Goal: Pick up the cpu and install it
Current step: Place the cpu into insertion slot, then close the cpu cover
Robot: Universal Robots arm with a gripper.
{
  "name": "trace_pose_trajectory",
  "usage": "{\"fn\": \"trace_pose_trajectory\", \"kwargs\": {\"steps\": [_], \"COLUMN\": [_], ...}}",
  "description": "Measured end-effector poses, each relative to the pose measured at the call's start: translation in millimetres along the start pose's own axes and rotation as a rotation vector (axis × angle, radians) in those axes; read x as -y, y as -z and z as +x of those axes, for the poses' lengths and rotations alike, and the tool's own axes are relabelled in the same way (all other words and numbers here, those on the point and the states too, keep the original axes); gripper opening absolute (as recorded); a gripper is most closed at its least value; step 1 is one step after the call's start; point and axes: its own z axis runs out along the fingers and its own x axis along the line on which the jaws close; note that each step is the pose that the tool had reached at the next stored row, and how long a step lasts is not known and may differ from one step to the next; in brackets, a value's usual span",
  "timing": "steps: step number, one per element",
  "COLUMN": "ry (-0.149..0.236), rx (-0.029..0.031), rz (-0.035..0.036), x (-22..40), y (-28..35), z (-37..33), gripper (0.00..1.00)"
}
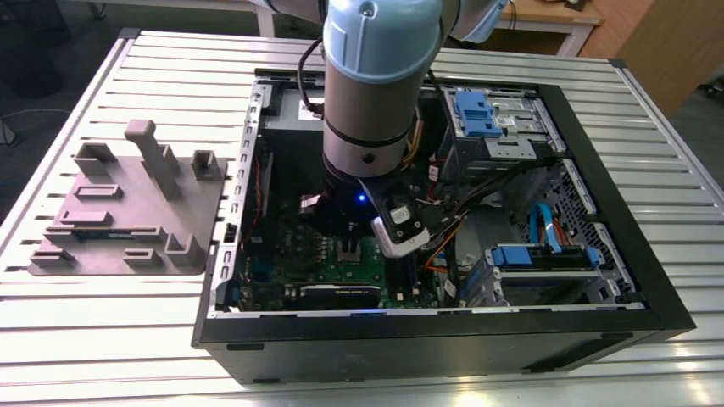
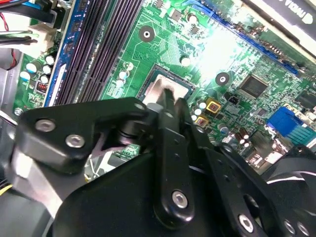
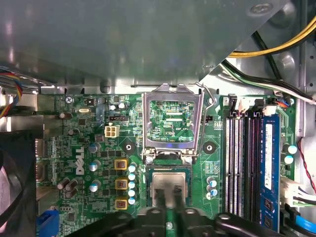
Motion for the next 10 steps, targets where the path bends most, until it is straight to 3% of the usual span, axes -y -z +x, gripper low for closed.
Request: {"fn": "trace_pose_trajectory", "kwargs": {"steps": [3,10], "ry": [0.0,0.0], "rx": [-0.0002,-0.0005], "rz": [0.0003,0.0004], "x": [0.1,0.1], "y": [0.1,0.2], "z": [0.0,0.0], "gripper": [0.11,0.1]}}
